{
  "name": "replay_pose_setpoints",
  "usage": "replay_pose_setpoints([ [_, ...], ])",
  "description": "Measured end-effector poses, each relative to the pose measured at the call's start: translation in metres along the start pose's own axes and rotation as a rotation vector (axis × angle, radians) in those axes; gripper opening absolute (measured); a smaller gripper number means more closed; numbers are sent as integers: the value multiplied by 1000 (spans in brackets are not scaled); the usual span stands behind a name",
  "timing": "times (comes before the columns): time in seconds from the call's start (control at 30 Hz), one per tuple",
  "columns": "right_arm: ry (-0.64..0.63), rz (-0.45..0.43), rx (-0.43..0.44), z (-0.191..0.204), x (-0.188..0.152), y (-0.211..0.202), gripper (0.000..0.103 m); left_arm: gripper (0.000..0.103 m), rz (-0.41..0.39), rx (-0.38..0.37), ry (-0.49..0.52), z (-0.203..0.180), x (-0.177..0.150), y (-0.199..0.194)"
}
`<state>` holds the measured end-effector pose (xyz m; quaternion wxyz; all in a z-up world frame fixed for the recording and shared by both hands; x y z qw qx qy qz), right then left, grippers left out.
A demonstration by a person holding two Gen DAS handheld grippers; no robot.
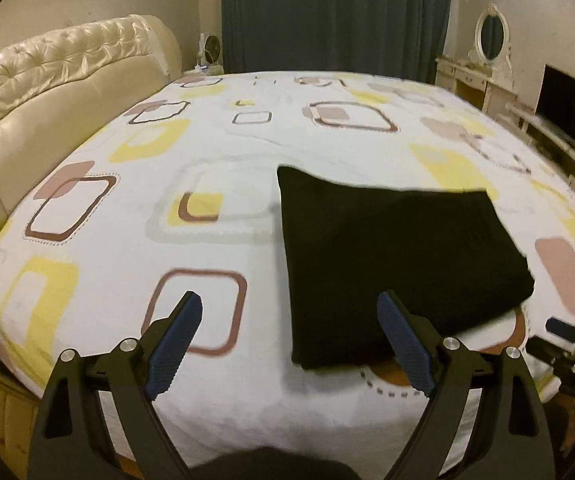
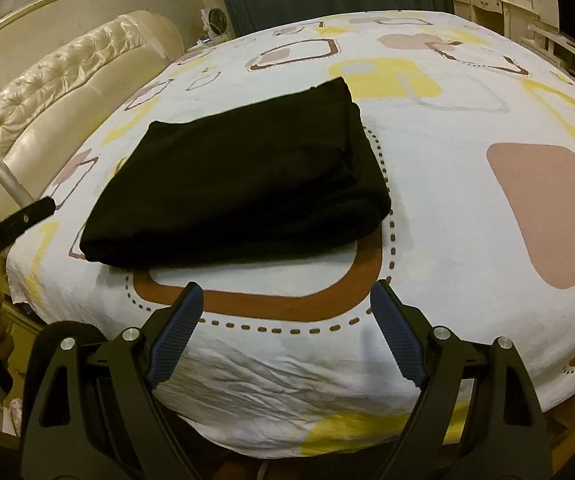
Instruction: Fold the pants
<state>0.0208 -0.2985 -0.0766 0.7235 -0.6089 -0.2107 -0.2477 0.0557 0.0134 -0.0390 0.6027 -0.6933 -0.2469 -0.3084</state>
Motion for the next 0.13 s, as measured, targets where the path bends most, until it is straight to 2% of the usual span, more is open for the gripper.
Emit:
replay_pose_setpoints([
  [0.13,28,-21,23,-6,19,-3,85,89,-26,61,14,19,26,16],
])
Point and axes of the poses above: each gripper's, at about its wrist camera, not at the fingertips, and y roughly the way its jaws point, z to its left, x to its top, the point moved 4 cm from there along y, roughly the way its jaws point, and after that the axes turned 8 degrees about -x, right-handed, at the moved point
